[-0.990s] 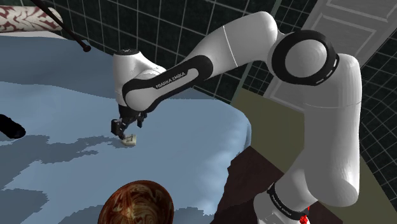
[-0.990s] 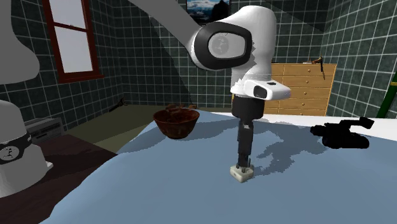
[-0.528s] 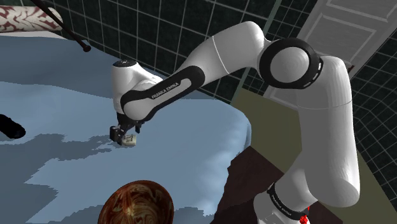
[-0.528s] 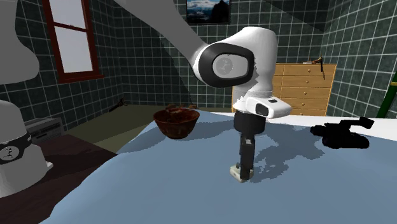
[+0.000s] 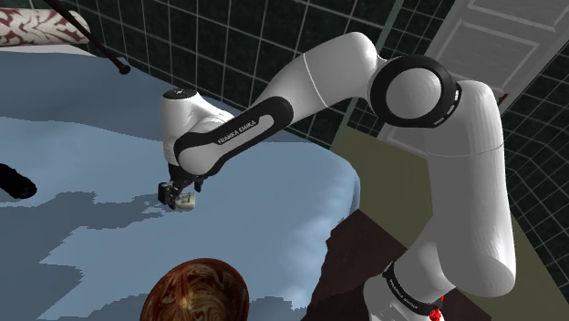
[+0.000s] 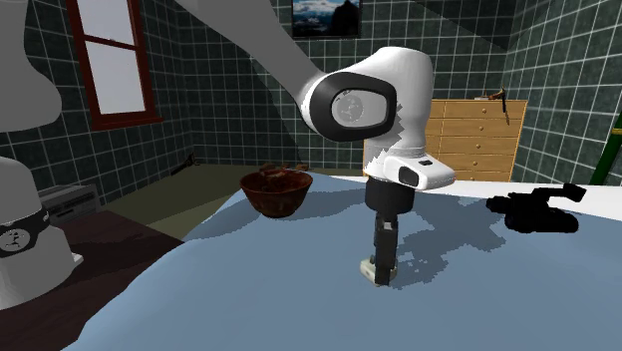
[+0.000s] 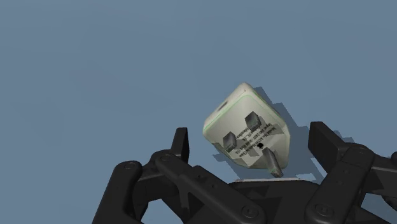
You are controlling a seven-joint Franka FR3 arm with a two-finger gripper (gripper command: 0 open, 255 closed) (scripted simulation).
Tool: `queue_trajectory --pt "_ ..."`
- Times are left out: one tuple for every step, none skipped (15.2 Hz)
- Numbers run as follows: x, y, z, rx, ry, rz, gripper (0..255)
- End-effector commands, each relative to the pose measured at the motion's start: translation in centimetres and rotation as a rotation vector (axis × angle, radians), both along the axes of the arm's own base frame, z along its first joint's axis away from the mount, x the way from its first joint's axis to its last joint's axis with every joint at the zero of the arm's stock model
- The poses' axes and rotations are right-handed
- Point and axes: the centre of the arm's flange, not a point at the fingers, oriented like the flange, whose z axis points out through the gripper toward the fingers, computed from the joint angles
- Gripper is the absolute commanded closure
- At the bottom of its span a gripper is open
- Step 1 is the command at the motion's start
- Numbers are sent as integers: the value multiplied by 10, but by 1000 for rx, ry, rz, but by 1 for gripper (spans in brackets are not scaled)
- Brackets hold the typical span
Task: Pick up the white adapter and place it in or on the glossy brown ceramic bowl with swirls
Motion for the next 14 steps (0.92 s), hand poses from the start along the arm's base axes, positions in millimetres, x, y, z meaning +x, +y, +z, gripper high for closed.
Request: queue_trajectory --pt "0 0 0 0 0 0 255" --pt "0 0 0 0 0 0 255" --pt "0 0 0 0 0 0 255" --pt "0 0 0 0 0 0 255" --pt "0 0 0 0 0 0 255" --pt "0 0 0 0 0 0 255" --pt "0 0 0 0 0 0 255" --pt "0 0 0 0 0 0 255" --pt "0 0 0 0 0 0 255" --pt "0 0 0 0 0 0 255" --pt "0 0 5 0 0 0 255" --pt "0 0 11 0 0 0 255" --pt "0 0 16 0 0 0 255" --pt "0 0 21 0 0 0 255"
